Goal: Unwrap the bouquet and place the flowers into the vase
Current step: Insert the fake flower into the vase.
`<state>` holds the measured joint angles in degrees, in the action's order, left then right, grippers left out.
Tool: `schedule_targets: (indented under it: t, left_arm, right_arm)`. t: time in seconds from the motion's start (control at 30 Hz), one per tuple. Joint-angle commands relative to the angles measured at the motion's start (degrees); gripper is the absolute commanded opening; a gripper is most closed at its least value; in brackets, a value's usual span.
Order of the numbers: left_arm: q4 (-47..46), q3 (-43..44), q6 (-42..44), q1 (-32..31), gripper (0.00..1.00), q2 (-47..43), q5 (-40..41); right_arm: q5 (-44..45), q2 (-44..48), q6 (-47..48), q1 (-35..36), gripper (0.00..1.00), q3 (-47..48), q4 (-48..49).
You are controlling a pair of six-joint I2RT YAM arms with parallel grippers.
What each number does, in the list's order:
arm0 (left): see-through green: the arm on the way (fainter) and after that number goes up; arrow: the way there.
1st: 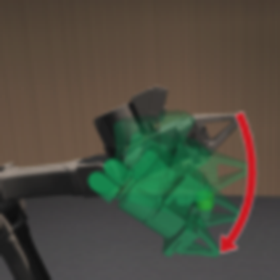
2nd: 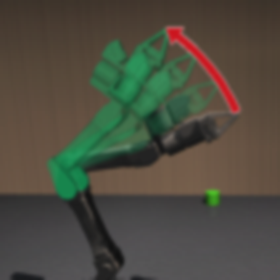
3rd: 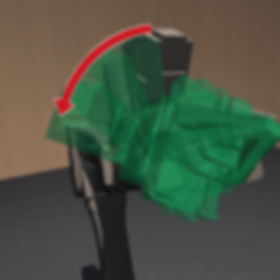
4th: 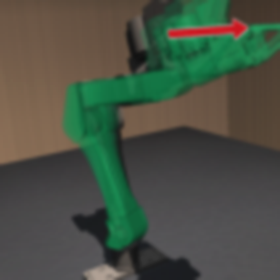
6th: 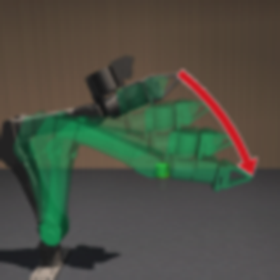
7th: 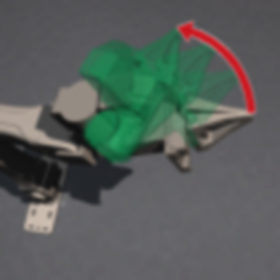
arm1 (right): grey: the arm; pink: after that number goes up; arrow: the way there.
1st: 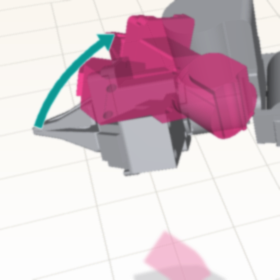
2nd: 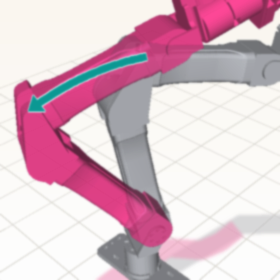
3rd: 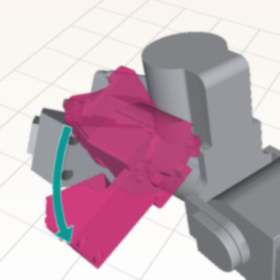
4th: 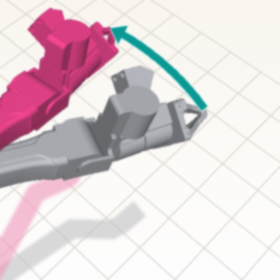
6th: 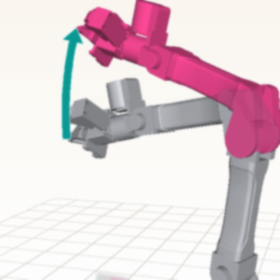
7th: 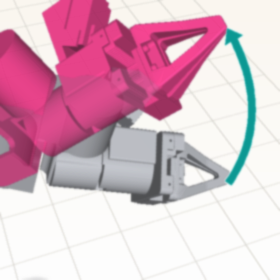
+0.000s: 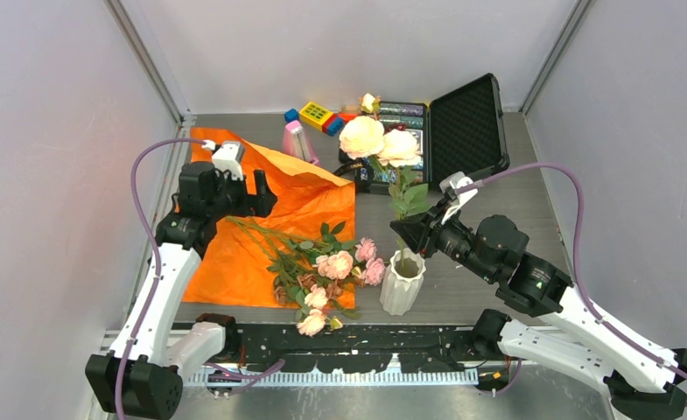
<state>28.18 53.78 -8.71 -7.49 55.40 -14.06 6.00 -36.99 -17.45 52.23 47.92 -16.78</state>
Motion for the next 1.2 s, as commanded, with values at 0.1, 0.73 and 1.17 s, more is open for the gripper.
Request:
schedule_targets:
  t: [0.1,0.73,1.17]
  left_arm:
    - [0.14,0.62,0.19,0.19,0.93,-0.32,0.83]
    - [0.09,0.34,-0.95,0.18,0.94,-0.30,0.62]
    - [-1.88,-5.80,-13.97,0.28,0.92,0.91,1.57]
  right_arm:
    - [2.08,0.79,-0.97,0.07,0.32,0.42,0.38]
    - [5.08,3.70,3.44,0.07,0.75,8.70,-7.38]
    - [11.43,6.75,9.43,0.09,0.79,12.28,-10.91]
